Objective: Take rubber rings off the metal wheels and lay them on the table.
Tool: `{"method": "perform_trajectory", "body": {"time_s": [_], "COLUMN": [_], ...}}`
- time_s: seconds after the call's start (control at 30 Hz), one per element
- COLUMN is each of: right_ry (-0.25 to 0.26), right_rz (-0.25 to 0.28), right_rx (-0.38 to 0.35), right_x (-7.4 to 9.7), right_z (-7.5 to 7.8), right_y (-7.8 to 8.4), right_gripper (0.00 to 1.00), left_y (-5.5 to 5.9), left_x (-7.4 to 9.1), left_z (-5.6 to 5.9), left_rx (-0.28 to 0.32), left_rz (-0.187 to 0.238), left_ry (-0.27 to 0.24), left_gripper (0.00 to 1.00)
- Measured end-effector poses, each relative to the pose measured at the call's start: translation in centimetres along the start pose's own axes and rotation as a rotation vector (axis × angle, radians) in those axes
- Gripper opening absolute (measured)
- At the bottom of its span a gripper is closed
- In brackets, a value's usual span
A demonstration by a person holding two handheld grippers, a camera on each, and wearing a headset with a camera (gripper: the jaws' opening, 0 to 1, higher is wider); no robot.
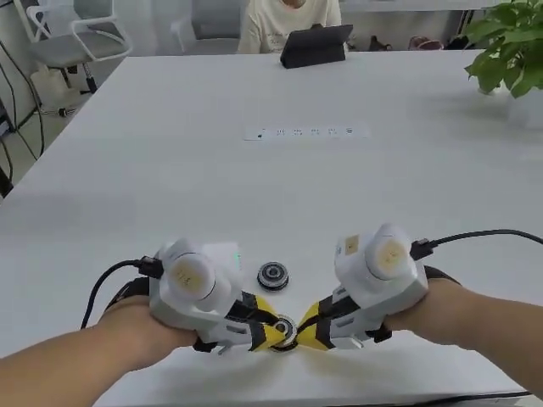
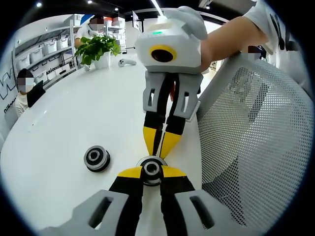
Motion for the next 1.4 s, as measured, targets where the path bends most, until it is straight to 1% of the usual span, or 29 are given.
{"method": "perform_trajectory", "body": {"time_s": [0.2,0.43,0.73,0.9,0.97,1.1,1.17,1.23,1.33,1.4], "right_ry": [0.005,0.001,0.007,0.012,0.013,0.014,0.017,0.016,0.006,0.004], "right_rz": [-0.002,0.016,0.014,0.009,0.012,0.028,0.037,0.053,0.097,0.095], "right_rx": [-0.013,-0.074,-0.099,-0.116,-0.140,-0.220,-0.244,-0.277,-0.327,-0.331], "right_x": [0.1,0.6,1.0,0.9,0.9,0.9,1.0,1.0,1.3,1.3], "right_z": [0.1,0.3,0.3,0.5,0.6,0.9,1.0,1.2,1.2,1.2], "right_y": [0.0,-0.1,-0.2,-0.2,-0.1,-0.1,-0.2,-0.2,-0.8,-0.8], "right_gripper": [0.00,0.00,0.00,0.00,0.00,0.00,0.00,0.00,0.00,0.00], "left_y": [0.0,0.0,-0.1,-0.1,-0.1,-0.1,-0.1,-0.2,-0.2,-0.2], "left_x": [0.0,0.0,-0.1,-0.1,-0.1,-0.2,-0.2,-0.2,-0.2,-0.2], "left_z": [0.0,0.0,0.0,0.1,0.1,0.1,0.1,0.1,0.1,0.1], "left_rx": [0.001,0.000,0.001,0.005,0.006,0.008,0.008,0.008,0.010,0.010], "left_rz": [-0.001,-0.009,-0.011,-0.010,-0.009,-0.009,-0.010,-0.011,-0.014,-0.016], "left_ry": [-0.001,-0.006,-0.009,-0.011,-0.013,-0.016,-0.017,-0.019,-0.022,-0.026], "left_gripper": [0.07,0.07,0.07,0.07,0.07,0.07,0.07,0.07,0.07,0.07]}}
Point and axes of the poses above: the centre of the closed fingertips' face, and the gripper's own axes: x roughly backward along the fingers, z roughly to its right, y roughly out of its underside, the point moved 2 cm from there along x, roughly backward along the fingers, and after that the axes turned 2 degrees about x, right-handed, at the moved point
